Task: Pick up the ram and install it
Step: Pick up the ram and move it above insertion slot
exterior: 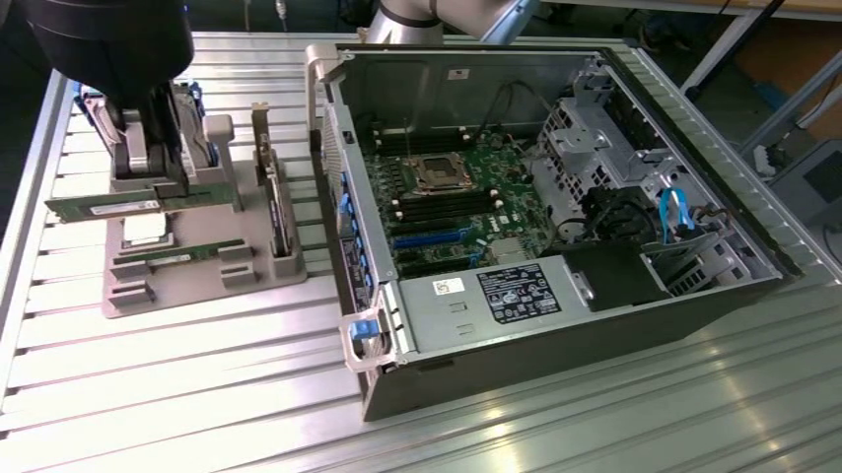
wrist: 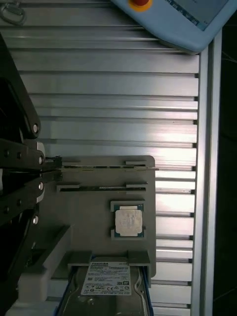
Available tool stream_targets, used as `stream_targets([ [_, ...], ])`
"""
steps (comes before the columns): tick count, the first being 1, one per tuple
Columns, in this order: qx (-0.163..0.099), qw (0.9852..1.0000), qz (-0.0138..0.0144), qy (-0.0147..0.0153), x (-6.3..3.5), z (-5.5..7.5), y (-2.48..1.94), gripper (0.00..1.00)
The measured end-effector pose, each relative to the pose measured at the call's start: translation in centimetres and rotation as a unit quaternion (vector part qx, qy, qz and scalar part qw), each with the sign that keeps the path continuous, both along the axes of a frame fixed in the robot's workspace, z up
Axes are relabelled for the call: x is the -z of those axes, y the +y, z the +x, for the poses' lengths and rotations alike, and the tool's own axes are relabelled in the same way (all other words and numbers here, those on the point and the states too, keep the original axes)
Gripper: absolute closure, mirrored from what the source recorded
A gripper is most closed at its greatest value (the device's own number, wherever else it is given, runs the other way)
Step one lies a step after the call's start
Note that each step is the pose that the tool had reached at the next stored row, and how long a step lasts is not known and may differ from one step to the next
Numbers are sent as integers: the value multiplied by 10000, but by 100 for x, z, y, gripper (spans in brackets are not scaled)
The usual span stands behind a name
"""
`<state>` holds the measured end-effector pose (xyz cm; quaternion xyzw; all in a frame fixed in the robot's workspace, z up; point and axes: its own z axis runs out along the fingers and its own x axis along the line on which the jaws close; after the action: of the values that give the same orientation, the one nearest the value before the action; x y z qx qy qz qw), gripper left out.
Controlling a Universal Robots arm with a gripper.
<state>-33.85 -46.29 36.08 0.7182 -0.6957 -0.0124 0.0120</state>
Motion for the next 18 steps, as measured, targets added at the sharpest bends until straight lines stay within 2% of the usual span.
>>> stream_targets([
  [9, 6, 10000, -47, 0, -236, 8, 0, 88],
  [14, 6, 10000, -64, 0, -341, 11, 0, 88],
  [18, 6, 10000, -66, -1, -363, 11, 0, 88],
])
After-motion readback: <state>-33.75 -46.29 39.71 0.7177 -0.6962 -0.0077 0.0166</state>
